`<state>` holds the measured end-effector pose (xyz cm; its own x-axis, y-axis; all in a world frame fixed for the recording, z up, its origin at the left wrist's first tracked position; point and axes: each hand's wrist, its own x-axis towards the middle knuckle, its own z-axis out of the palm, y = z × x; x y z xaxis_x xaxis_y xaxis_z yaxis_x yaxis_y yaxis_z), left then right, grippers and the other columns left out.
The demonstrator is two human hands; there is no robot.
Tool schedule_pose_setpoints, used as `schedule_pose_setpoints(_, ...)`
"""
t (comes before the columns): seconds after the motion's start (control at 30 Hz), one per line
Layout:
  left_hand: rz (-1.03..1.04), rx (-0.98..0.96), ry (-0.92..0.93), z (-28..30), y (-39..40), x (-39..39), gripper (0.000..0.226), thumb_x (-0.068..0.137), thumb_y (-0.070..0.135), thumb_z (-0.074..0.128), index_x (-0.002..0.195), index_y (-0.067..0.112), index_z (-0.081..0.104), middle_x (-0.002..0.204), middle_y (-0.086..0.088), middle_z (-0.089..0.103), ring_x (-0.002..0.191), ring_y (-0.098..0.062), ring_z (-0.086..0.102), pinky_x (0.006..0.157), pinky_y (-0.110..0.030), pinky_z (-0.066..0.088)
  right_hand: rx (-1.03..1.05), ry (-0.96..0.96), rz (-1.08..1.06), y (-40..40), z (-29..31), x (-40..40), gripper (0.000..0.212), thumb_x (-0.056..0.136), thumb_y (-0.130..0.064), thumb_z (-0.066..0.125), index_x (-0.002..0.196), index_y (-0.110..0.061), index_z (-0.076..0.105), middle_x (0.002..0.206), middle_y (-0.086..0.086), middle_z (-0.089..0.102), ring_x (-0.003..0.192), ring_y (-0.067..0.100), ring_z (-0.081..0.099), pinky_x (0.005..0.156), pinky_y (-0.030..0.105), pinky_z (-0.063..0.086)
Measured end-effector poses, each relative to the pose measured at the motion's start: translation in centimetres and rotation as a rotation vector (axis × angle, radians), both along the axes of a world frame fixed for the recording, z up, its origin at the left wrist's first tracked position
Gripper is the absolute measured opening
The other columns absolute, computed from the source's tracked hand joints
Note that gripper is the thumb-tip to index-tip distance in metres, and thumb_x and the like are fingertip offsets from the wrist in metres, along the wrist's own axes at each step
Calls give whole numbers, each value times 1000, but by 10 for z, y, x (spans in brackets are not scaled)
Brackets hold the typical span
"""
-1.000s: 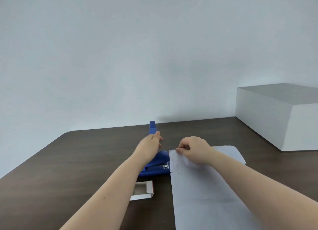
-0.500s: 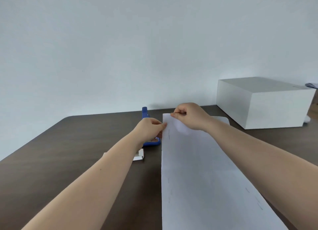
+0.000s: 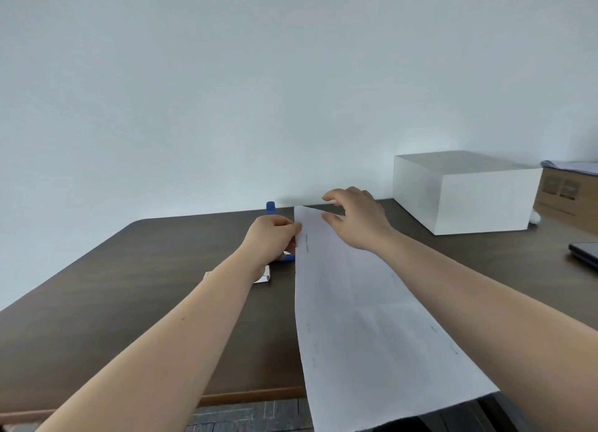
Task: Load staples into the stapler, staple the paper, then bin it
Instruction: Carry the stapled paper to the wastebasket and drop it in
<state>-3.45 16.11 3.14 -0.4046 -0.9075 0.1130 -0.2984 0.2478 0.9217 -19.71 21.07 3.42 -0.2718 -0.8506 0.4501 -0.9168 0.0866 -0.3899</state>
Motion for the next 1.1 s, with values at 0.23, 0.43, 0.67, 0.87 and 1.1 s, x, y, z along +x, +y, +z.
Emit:
schedule_pose_setpoints(0.23, -166, -53, 193, 14, 54, -2, 28, 91, 32, 53, 82, 12, 70, 87, -8, 66, 80, -23, 54, 77, -37, 44, 123, -951, 407, 92, 0, 59, 50, 84, -58, 56, 130, -38, 47, 120, -17, 61, 109, 4, 58, 88, 31, 50)
schedule_pose_setpoints(0.43, -108, -65, 293, 9, 80, -1, 24, 93, 31, 46, 97, 28, 69, 113, 13, 65, 103, -15, 60, 99, -31, 45, -49, -1231, 575, 122, -8, 31, 36, 89, 8, 43, 115, -5, 64, 108, 15, 70, 94, 25, 69, 80, 34, 57)
schedule_pose_setpoints(0.67, 32, 46, 306, 2, 71, 23, 72, 78, 48, 68, 138, 35, 30, 128, 7, 54, 115, -22, 58, 85, -34, 51, -217, -1166, 570, 142, 2, -12, 32, 92, -6, 53, 121, -16, 63, 122, 14, 67, 111, 35, 64, 92, 47, 52)
schedule_pose_setpoints(0.87, -24, 99, 490, 3, 75, 29, 77, 80, 24, 74, 139, 47, 30, 110, -1, 68, 100, -26, 69, 89, -50, 54, -280, -1028, 332, 143, 9, -30, 63, 86, -21, 68, 138, -42, 39, 125, 10, 61, 111, 23, 61, 101, 40, 46)
schedule_pose_setpoints(1.1, 143, 31, 504, 3, 69, 29, 14, 84, 21, 68, 97, 18, 71, 108, -8, 70, 80, -22, 66, 77, -35, 56, -116, -961, 358, 140, -7, -36, 62, 69, -33, 81, 126, -35, 57, 140, -1, 49, 130, 14, 46, 113, 38, 35)
